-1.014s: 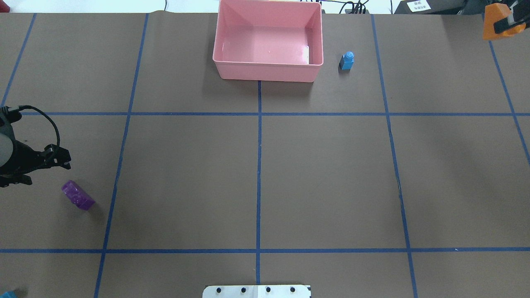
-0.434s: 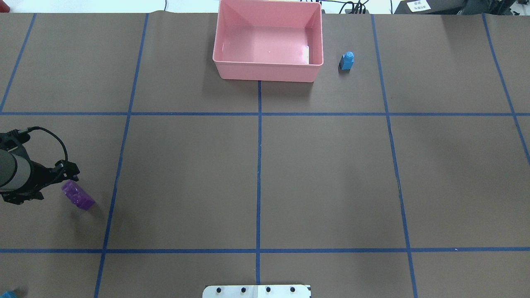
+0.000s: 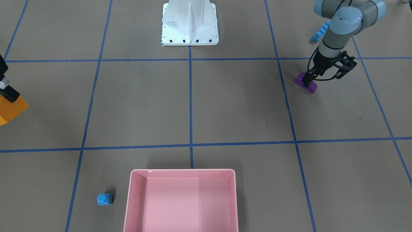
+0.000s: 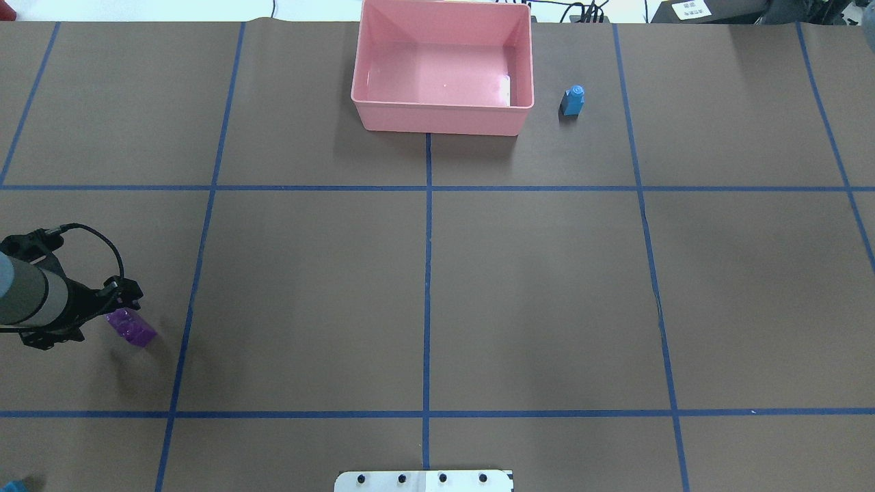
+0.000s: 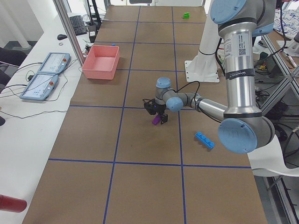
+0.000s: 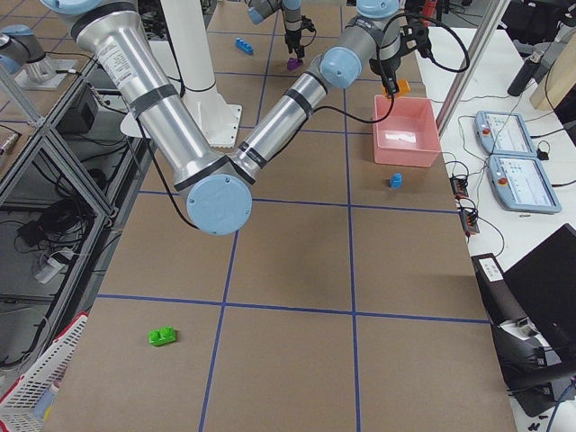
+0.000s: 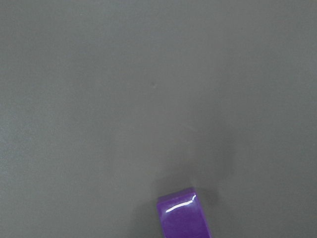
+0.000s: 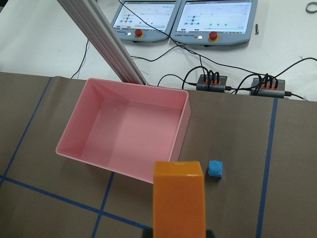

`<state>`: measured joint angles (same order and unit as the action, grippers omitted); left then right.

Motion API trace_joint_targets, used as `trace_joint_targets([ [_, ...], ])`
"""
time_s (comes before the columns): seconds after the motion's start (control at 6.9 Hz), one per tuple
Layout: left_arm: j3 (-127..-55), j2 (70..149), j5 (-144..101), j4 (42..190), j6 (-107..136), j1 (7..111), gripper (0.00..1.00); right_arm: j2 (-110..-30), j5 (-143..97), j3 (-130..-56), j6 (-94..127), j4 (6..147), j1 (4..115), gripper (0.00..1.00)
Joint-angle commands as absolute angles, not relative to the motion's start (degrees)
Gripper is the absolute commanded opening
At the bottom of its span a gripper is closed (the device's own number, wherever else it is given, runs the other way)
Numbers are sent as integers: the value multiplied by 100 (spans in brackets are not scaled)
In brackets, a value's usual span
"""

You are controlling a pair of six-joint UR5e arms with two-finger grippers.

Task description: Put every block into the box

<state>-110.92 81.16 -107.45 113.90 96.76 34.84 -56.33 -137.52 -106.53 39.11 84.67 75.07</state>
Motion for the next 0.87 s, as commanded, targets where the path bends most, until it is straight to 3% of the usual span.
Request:
trace_joint_targets([
  [0.0, -11074, 8218, -10740, 11382, 9809, 3287, 100, -5161, -13474, -10259, 3929, 8464, 7234, 0],
  [0.14, -11074, 8218, -10740, 11391, 9826, 3252, 99, -4898, -13308, -10092, 3929, 8464, 7112, 0],
  [0.29, -11083, 8235, -10749, 11391, 10061, 3235, 60, -4739, -13072, -9994, 3929, 8464, 6919, 0],
  [0.43, -11083, 8296, -10740, 11391, 10055, 3217, 14, -4598, -12756, -9915, 3929, 8464, 6726, 0],
  [0.58, -11083, 8358, -10723, 11382, 10055, 3217, 0, -4518, -12657, -9844, 3929, 8464, 6654, 0],
  [0.72, -11083, 8376, -10731, 11373, 10046, 3217, 0, -4291, -12648, -9618, 3929, 8464, 6619, 0],
])
